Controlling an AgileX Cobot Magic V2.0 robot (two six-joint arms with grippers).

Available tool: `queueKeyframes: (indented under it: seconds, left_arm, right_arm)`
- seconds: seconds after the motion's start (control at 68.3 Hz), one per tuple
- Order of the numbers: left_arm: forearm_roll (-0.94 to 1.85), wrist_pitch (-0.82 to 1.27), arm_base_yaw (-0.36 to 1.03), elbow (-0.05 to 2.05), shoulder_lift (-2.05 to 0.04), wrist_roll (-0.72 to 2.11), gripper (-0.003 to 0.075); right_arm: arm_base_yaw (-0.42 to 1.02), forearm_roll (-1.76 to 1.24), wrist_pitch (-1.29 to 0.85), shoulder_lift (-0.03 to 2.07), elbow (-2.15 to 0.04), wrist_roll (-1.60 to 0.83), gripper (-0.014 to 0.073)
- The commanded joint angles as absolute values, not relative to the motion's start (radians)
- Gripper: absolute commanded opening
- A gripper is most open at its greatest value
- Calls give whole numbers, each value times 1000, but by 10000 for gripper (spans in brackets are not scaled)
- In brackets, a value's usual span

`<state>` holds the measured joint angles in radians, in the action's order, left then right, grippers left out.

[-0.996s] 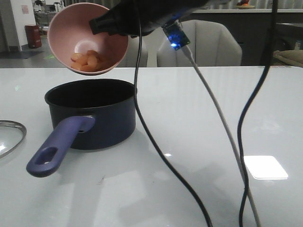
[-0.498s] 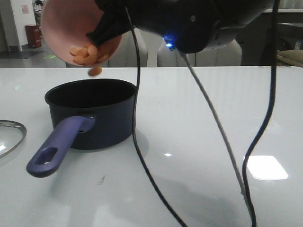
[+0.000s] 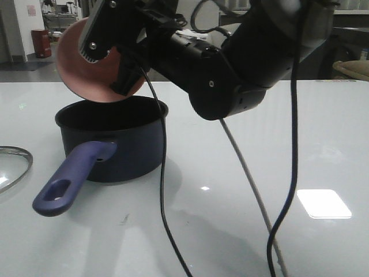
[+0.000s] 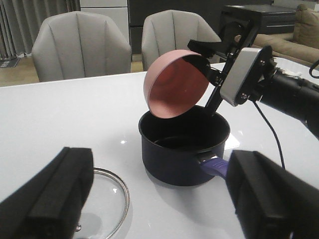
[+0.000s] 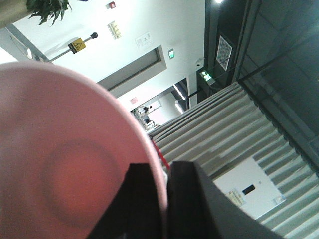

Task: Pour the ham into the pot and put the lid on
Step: 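Tilt the bowl to pour the ham slices into the pot, then carry the empty bowl back and set it on the table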

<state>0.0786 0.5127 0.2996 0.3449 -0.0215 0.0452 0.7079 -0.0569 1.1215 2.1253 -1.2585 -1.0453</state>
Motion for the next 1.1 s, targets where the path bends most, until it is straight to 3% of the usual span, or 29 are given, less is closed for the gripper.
queueKeyframes:
  seconds: [0.0,0.278,0.63,1.084]
  left_arm:
    - [84,433,307,373,-33,43,572]
    - [84,433,307,373,-33,43,572]
    - [84,433,307,373,-33,43,572]
    - [84,433,307,373,-33,43,572]
  right_arm:
    - [706,-119,1282,2061,-1284,-939,133]
    - [706,-281,1151,1981,-1284,-716,133]
    - [680,-490,534,1787,-1285,-675,133]
    - [430,-532,-220,1569,-1285,-694,134]
